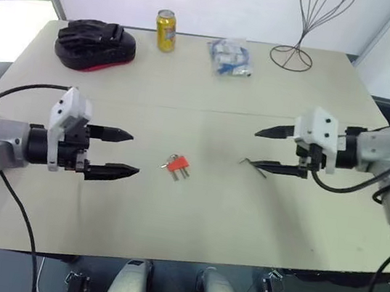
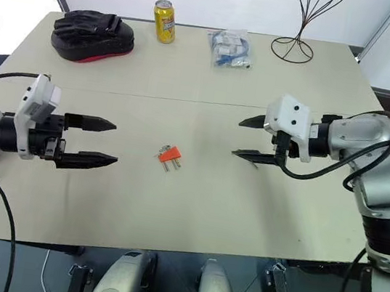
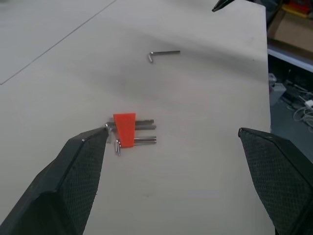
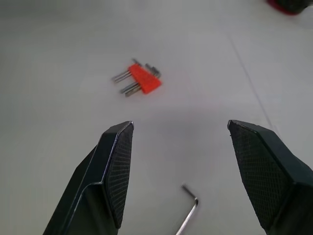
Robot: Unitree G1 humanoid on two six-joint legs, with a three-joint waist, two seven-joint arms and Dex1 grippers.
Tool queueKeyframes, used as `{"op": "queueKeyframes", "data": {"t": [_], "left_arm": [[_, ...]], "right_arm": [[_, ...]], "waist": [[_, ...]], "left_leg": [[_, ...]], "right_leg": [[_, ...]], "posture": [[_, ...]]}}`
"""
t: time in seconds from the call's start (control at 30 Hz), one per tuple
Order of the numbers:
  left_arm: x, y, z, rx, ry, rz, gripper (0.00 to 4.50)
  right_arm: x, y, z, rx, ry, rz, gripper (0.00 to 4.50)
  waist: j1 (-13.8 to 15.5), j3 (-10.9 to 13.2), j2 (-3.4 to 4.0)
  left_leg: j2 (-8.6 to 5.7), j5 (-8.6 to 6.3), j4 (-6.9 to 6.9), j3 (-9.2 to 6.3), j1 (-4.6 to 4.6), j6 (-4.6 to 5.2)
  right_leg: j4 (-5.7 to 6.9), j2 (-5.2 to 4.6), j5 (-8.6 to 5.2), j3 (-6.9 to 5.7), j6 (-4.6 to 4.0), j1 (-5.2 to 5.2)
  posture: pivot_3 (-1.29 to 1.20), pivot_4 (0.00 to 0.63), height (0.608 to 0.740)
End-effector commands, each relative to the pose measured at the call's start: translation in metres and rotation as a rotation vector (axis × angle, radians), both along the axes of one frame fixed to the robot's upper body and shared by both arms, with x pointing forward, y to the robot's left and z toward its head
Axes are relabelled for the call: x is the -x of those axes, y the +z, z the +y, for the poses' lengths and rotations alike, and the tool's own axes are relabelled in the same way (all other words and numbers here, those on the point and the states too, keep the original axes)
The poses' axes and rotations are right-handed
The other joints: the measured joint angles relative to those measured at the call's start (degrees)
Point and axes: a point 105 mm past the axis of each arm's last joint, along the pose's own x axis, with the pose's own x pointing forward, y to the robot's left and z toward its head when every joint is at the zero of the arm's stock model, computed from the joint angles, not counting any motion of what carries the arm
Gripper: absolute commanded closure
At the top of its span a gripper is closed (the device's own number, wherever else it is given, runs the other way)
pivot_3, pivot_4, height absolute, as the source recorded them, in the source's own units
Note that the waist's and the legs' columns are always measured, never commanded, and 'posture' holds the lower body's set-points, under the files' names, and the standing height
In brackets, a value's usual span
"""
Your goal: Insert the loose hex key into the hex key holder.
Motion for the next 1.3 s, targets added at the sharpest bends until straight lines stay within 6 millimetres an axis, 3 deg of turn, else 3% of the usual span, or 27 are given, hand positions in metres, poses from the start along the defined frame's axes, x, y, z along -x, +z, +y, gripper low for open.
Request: {"op": "queueKeyframes", "data": {"t": [0.03,0.43,0.53,0.73,1.07,1.3], "left_arm": [[-0.008,0.009,0.006,0.017,0.06,-0.071,0.04],[0.0,0.009,0.022,-0.012,0.17,-0.094,0.04],[0.004,0.01,0.023,-0.021,0.188,-0.102,0.04],[0.007,0.01,0.023,-0.029,0.2,-0.104,0.04],[0.005,0.01,0.022,-0.037,0.195,-0.109,0.04],[0.004,0.011,0.021,-0.034,0.189,-0.113,0.04]], "right_arm": [[-0.018,0.006,0.014,-0.053,-0.035,-0.121,1.31],[-0.064,-0.067,0.066,-0.103,-0.072,-0.145,1.31],[-0.074,-0.089,0.07,-0.057,-0.111,-0.146,1.31],[-0.071,-0.112,0.072,0.024,-0.074,-0.165,1.31],[-0.042,-0.115,0.093,-0.009,0.032,-0.098,1.31],[-0.033,-0.11,0.111,-0.053,0.042,-0.085,1.31]], "waist": [[-0.14,0.0,0.0],[-0.2,0.0,-0.01],[-0.19,-0.01,-0.01],[-0.23,-0.01,-0.02],[-0.24,-0.02,-0.03],[-0.24,-0.02,-0.04]], "left_leg": [[0.0,0.0,0.01,0.0,0.01,0.0],[-0.03,0.03,0.01,0.0,-0.03,-0.06],[-0.03,0.05,0.0,-0.01,-0.01,-0.09],[-0.05,0.07,0.0,-0.03,0.01,-0.11],[-0.04,0.07,-0.02,-0.08,0.08,-0.12],[-0.04,0.07,0.0,-0.08,0.11,-0.12]], "right_leg": [[0.04,0.01,0.01,0.01,0.01,-0.01],[0.21,0.02,0.06,-0.01,0.1,-0.1],[0.23,0.01,0.07,-0.01,0.1,-0.1],[0.24,-0.01,0.07,-0.02,0.1,-0.08],[0.3,0.02,0.07,-0.03,0.1,-0.03],[0.38,0.03,0.07,-0.04,0.1,-0.03]], "posture": [[0.0,0.15,0.74],[0.0,0.15,0.74],[0.0,0.15,0.74],[0.0,0.15,0.74],[0.0,0.15,0.74],[0.0,0.15,0.74]]}}
